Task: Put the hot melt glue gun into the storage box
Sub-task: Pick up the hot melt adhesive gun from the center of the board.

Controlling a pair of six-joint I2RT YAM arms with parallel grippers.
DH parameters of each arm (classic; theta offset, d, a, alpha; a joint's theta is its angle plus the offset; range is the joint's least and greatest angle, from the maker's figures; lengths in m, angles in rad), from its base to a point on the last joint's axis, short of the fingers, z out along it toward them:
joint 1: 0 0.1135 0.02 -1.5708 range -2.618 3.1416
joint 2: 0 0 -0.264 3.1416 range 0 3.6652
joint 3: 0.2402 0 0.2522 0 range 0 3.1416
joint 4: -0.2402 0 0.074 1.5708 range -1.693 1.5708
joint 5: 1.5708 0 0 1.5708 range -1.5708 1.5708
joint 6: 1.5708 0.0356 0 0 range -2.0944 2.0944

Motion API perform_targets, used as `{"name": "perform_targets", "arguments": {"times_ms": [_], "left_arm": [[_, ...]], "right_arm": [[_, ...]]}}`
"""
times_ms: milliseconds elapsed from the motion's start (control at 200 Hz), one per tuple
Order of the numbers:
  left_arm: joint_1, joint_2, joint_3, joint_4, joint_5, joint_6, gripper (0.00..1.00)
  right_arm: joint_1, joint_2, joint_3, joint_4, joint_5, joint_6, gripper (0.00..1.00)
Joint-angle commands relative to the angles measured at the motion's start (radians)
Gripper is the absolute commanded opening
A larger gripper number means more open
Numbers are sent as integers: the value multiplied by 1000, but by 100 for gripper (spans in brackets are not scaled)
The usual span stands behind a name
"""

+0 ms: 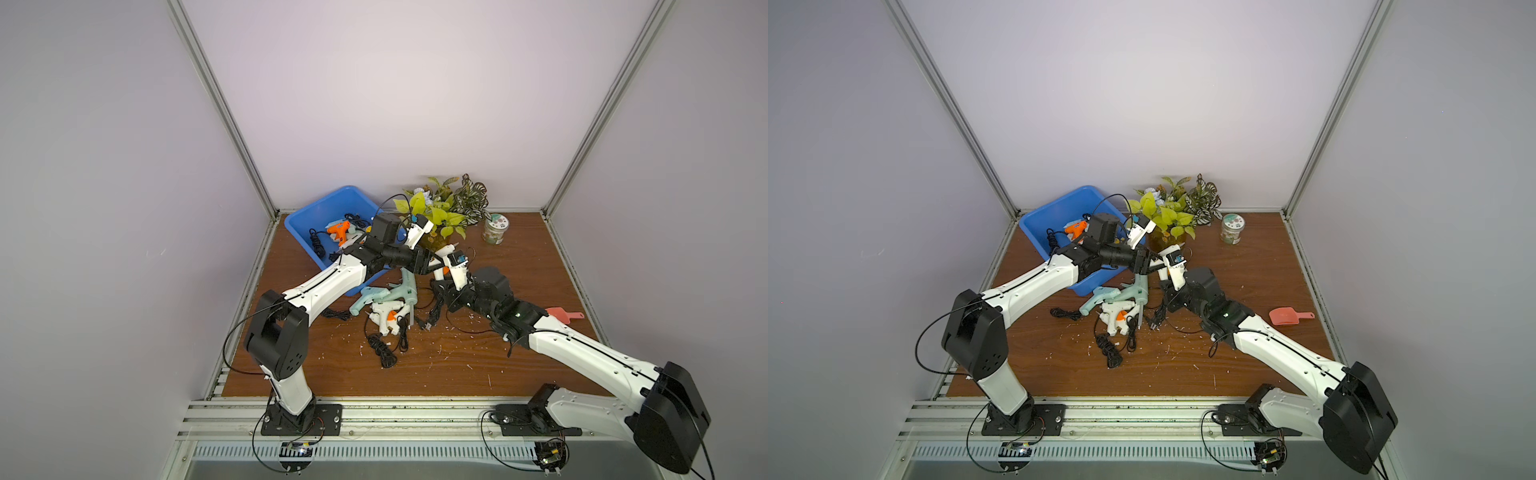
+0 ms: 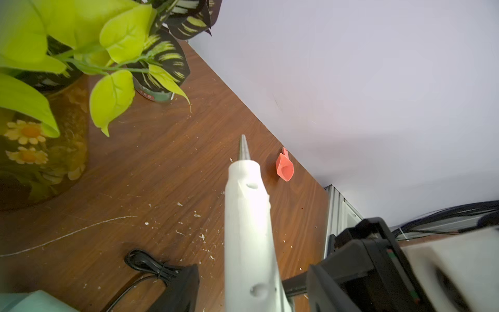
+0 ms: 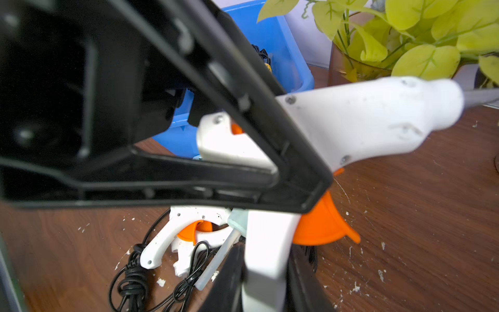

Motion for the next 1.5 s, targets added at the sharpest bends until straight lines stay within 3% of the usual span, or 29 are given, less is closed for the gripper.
{"name": "perform_targets", "arguments": {"times_ms": [0,190,285,420,510,620,791,871,1021,1251,1491], "left_arm": [[-13,12,24,-12,43,23,62],[-13,14,18,-7,64,23,37],[-13,13,14,1,72,22,29],[-12,8,3,25,77,7,14],[-13,1,-5,40,61,-2,1],[-13,-24,-16,40,2,3,0],[23,-104,-72,91,-75,-16,0],[76,-155,-129,169,-65,-70,0],[190,-249,-196,267,-75,-131,0],[390,-385,-261,377,-68,-190,0],[549,-460,-289,410,-166,-123,0]], "right_arm": [[6,-8,64,42,31,-22,10],[8,2,69,45,36,-27,11],[8,3,67,47,40,-27,13],[9,1,64,43,46,-22,21],[9,-6,59,42,53,-17,32],[9,-28,45,46,65,-10,57],[9,-76,12,63,103,10,74],[9,-98,-4,72,125,22,79],[9,-133,-28,75,174,46,99],[8,-174,-57,73,227,79,99],[8,-194,-71,71,266,104,100]]}}
